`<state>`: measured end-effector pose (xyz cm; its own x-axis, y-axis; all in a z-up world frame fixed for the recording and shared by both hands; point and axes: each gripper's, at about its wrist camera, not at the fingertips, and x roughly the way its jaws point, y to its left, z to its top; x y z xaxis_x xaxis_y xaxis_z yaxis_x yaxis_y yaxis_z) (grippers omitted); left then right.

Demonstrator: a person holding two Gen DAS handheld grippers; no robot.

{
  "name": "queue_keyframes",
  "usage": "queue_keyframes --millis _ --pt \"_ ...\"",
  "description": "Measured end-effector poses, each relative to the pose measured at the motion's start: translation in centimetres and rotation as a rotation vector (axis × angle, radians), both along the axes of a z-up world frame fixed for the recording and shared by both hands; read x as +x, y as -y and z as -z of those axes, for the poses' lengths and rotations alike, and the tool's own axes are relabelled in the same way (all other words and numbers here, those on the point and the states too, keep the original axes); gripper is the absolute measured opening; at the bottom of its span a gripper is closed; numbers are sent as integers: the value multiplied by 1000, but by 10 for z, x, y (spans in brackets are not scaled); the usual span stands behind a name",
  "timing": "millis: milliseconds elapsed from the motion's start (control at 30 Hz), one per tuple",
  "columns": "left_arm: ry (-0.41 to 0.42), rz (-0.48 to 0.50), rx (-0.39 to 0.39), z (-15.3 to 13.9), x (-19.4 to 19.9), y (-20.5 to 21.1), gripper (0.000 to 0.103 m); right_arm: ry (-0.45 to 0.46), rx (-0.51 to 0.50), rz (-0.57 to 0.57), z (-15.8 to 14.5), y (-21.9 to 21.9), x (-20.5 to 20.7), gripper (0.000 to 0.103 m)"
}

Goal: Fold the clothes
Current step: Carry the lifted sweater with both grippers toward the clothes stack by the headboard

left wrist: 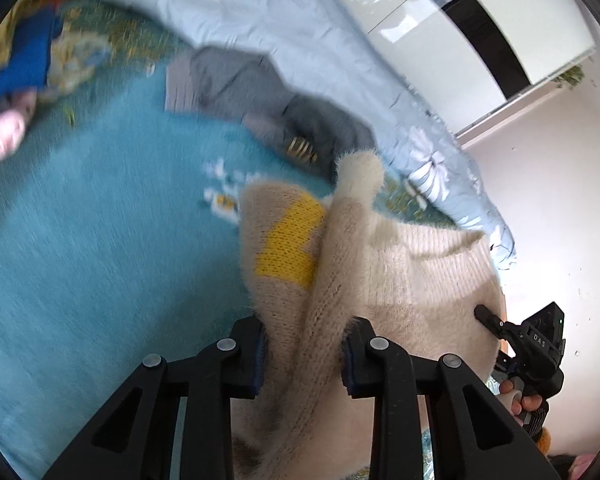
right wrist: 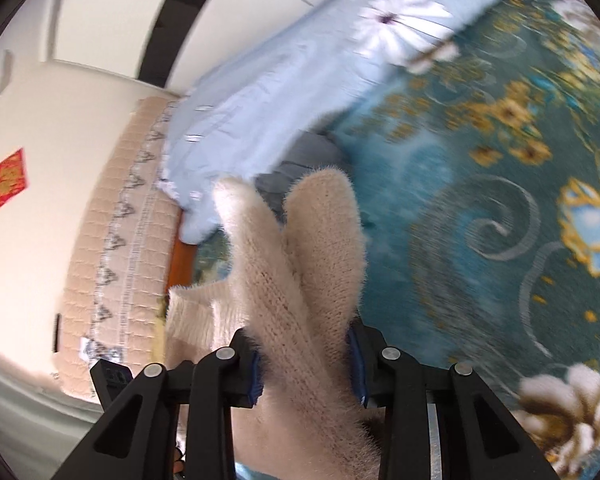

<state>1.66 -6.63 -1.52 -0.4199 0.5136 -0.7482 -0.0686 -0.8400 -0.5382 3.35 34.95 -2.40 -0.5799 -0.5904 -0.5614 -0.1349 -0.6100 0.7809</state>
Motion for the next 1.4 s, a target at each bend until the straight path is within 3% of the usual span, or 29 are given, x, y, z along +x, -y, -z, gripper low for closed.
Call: queue_keyframes --millis 300,533,767,1000,1300,1400 --pt "-215 -23 -85 -96 1 54 30 -140 -60 -130 -65 71 -46 36" --pt "-343 -132 -141 -139 22 141 30 -212 -63 -299 -102 178 -85 36" --pt "-429 -281 -150 -148 49 240 30 -258 -36 -459 -123 299 -117 35" --pt "-459 -442 -143 -138 61 332 29 -289 -4 -595 -133 404 -137 35" --pt "-494 -573 -236 -129 56 416 29 -309 30 -718 -129 520 -171 35" --pt "-484 -627 -217 -117 56 440 29 -308 43 -746 -122 550 -180 35"
